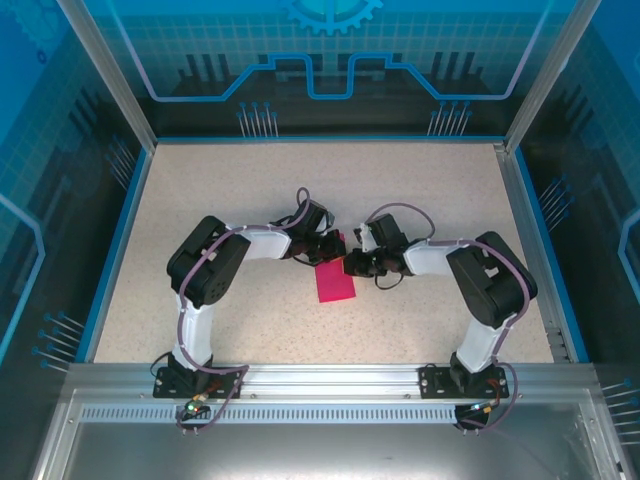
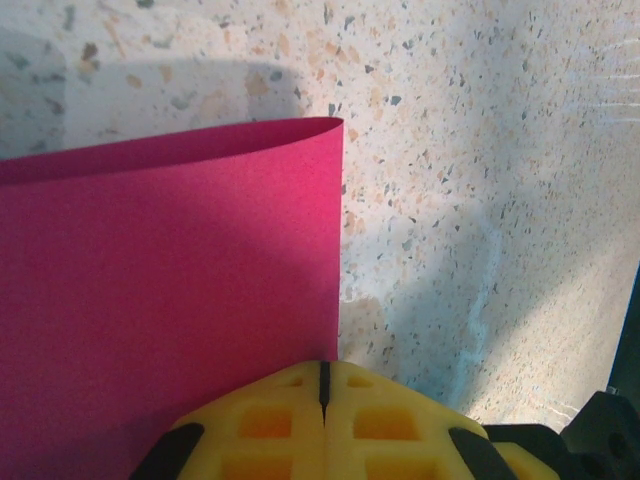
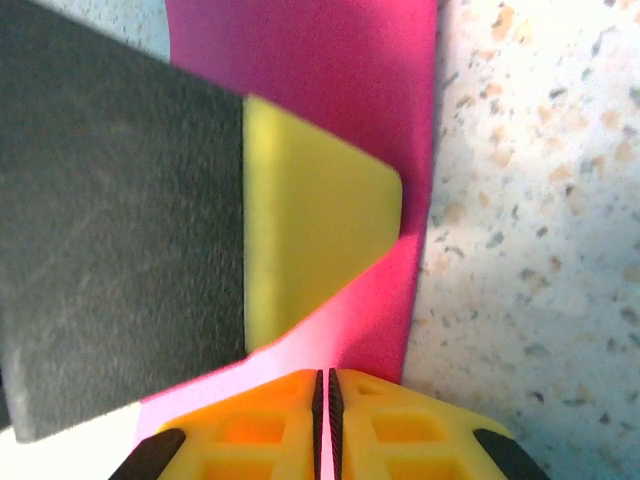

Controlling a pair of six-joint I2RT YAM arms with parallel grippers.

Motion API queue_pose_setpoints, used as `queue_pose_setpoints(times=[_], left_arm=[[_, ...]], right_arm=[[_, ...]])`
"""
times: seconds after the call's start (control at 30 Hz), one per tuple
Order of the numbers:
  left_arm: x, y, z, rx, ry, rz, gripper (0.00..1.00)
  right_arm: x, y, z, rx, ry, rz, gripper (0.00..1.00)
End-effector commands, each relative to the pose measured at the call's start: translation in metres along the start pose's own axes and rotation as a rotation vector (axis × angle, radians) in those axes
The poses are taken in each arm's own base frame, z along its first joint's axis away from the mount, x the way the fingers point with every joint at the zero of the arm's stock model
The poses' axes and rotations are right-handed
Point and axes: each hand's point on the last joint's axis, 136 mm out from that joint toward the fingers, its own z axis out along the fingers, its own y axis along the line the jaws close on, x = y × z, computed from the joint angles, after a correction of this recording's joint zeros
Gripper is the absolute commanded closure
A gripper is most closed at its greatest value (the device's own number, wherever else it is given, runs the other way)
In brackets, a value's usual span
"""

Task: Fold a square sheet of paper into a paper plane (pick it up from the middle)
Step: First fold in half a square sheet of paper at the center of the table.

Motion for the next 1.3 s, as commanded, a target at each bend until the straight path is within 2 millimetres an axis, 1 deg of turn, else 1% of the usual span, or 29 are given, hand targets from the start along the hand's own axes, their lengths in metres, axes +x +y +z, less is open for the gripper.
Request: queue_pose_setpoints(times=[0.0,0.27,0.37,0.4,0.47,0.57,0.63,0.7,0.77,0.87,0.93,1.03,1.13,1.2,1.27], left_arm=[[0.024,0.048,0.002,-0.148,0.061,-0.097,1.0],[0.024,0.049,0.002,-0.152,0.062,-0.098,1.0],[0.024,0.047,0.002,-0.145,0.062,-0.089,1.0],[0.023,0.047,0.001,-0.144,0.062,-0.088,1.0],[0.023,0.045,0.001,-0.137,0.065,-0.08,1.0],[0.023,0.04,0.001,-0.126,0.069,-0.071,1.0],[0.022,0.038,0.0,-0.119,0.07,-0.066,1.0],[0.022,0.035,-0.001,-0.11,0.069,-0.06,1.0],[0.021,0.032,-0.001,-0.105,0.071,-0.057,1.0],[0.02,0.027,-0.001,-0.088,0.074,-0.053,1.0],[0.02,0.023,-0.001,-0.077,0.077,-0.05,1.0],[0.018,0.011,-0.003,-0.044,0.084,-0.059,1.0],[0.01,-0.014,-0.009,0.014,0.076,-0.041,1.0],[0.005,-0.026,-0.012,0.038,0.067,-0.026,1.0],[0.004,-0.032,-0.01,0.06,0.069,-0.025,1.0]], right_arm=[[0.057,-0.008,-0.005,0.023,0.177,0.003,0.87],[0.095,-0.002,-0.026,-0.025,0.247,-0.014,0.86],[0.1,-0.002,-0.033,-0.019,0.248,-0.023,0.86],[0.099,-0.001,-0.035,-0.019,0.239,-0.027,0.86],[0.088,0.004,-0.042,-0.019,0.192,-0.037,0.86],[0.059,0.014,-0.053,-0.018,0.08,-0.039,0.86],[0.043,0.019,-0.056,-0.028,0.025,-0.036,0.86],[0.032,0.022,-0.056,-0.031,-0.002,-0.031,0.85],[0.025,0.025,-0.049,-0.041,0.008,-0.029,0.85],[0.02,0.03,-0.036,-0.07,0.036,-0.023,0.86],[0.019,0.028,-0.027,-0.069,0.051,-0.014,0.86],[0.025,0.013,-0.017,-0.024,0.075,0.015,0.87],[0.033,-0.007,-0.013,0.032,0.088,0.041,0.87],[0.038,-0.013,-0.011,0.038,0.104,0.049,0.87],[0.042,-0.017,-0.011,0.048,0.121,0.053,0.87]])
